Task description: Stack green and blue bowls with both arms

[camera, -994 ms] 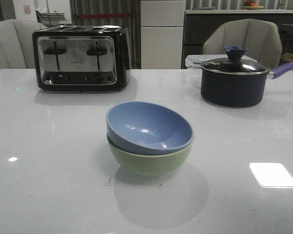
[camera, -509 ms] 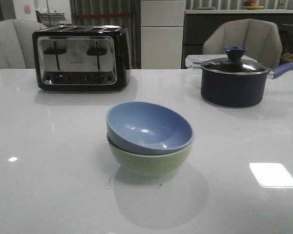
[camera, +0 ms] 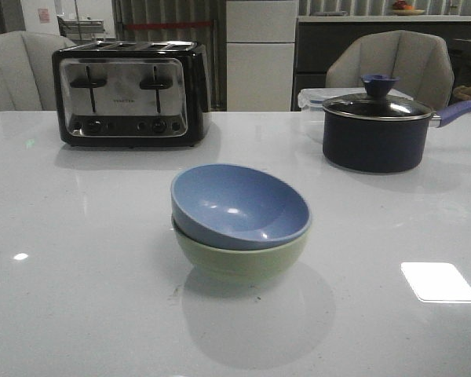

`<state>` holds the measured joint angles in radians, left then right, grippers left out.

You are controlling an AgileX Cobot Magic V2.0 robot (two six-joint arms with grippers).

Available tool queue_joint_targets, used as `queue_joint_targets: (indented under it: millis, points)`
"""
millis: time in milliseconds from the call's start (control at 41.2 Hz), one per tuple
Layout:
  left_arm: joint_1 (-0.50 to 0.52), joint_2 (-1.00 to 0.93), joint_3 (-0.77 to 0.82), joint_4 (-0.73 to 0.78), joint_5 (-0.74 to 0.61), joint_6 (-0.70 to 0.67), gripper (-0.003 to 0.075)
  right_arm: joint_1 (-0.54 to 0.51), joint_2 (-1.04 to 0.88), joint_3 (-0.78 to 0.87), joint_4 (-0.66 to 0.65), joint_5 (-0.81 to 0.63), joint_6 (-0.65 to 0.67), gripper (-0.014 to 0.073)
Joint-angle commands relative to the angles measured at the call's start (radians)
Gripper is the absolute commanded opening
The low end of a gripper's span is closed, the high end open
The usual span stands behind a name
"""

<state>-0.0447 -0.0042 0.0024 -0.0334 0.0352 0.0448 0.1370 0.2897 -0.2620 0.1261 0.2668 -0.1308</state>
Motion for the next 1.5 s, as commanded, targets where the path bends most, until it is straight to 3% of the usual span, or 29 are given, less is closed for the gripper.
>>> queue_joint_targets:
  millis: [0,340,728,897,1479]
  points:
    - [0.001,-0.020,0.005,-0.008,-0.092,-0.007,0.0093,-0.064,-0.103,0.071,-0.008,-0.193,-0.003,0.0055]
    - [0.001,-0.020,0.005,-0.008,-0.092,-0.007,0.0093,-0.119,-0.321,0.289,-0.008,-0.273,-0.003,0.0055]
    - [0.001,-0.020,0.005,-0.008,-0.092,-0.007,0.0093,-0.119,-0.318,0.287,-0.017,-0.279,0.002,0.0055]
    - [0.001,-0.020,0.005,-0.008,-0.092,-0.007,0.0093,-0.122,-0.318,0.287,-0.182,-0.310,0.189,0.0055]
    - [0.001,-0.020,0.005,-0.008,-0.092,-0.007,0.0093,-0.122,-0.318,0.287,-0.093,-0.360,0.105,0.0055]
